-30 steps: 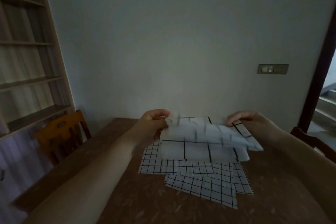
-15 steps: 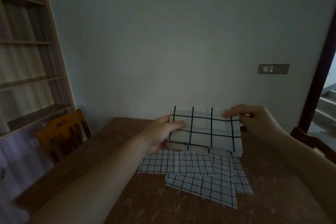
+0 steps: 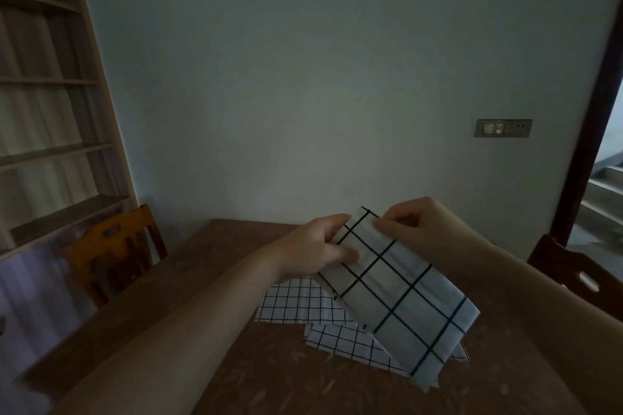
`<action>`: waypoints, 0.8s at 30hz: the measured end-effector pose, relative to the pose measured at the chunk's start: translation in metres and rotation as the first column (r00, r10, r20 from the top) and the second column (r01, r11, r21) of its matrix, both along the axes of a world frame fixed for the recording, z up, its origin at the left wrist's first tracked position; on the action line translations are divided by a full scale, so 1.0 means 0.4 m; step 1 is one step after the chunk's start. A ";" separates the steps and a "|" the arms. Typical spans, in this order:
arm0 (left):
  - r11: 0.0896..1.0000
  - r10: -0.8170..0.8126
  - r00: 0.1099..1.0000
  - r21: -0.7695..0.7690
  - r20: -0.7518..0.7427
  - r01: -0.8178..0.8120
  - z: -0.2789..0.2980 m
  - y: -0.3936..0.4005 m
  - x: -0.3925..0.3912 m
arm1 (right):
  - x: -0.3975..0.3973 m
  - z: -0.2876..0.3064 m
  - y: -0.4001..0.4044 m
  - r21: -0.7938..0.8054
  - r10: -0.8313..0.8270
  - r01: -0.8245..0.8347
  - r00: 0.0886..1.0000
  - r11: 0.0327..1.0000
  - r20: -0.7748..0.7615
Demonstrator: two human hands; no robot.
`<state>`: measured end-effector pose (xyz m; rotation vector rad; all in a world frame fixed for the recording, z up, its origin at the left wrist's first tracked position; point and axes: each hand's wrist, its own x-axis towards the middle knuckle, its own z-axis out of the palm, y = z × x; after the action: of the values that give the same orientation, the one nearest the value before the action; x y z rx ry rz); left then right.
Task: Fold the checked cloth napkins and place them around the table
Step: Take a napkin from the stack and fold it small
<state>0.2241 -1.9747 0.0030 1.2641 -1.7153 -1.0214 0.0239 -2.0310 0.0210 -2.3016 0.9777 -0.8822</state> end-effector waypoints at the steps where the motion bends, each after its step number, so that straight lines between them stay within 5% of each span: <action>1: 1.000 -0.002 1.000 -0.010 0.013 0.002 0.000 -0.001 0.004 | -0.001 -0.002 0.004 0.016 0.012 -0.013 0.999 1.000 0.032; 4: 0.992 0.097 0.995 -0.085 0.031 -0.094 0.008 -0.005 -0.005 | 0.002 -0.010 0.008 0.002 0.038 -0.038 0.996 0.999 0.077; 10: 0.859 0.297 0.947 -0.467 0.120 -0.210 0.016 -0.035 -0.014 | -0.007 -0.028 0.004 0.026 0.078 -0.082 0.989 0.996 0.128; 15: 0.882 0.237 0.961 -0.446 0.145 -0.151 0.057 -0.030 0.029 | -0.097 -0.036 0.007 0.430 0.338 -0.233 0.923 0.872 -0.184; 19: 0.897 0.172 0.956 -0.439 0.236 -0.053 0.079 -0.039 -0.004 | -0.067 -0.014 0.009 0.370 0.300 -0.224 0.940 0.902 -0.162; 22: 0.845 0.267 0.960 -0.459 -0.081 -0.274 0.090 -0.044 -0.013 | -0.046 0.004 0.008 0.271 0.218 -0.202 0.976 0.941 -0.028; 24: 0.882 0.280 0.873 -0.251 -0.400 -0.398 0.091 -0.033 -0.020 | -0.050 0.023 0.008 0.256 0.138 -0.164 0.984 0.953 0.114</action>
<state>0.2161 -1.9880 0.0394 1.0442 -1.2578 -0.6670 0.0037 -2.0276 0.0300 -2.0574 0.8125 -0.7414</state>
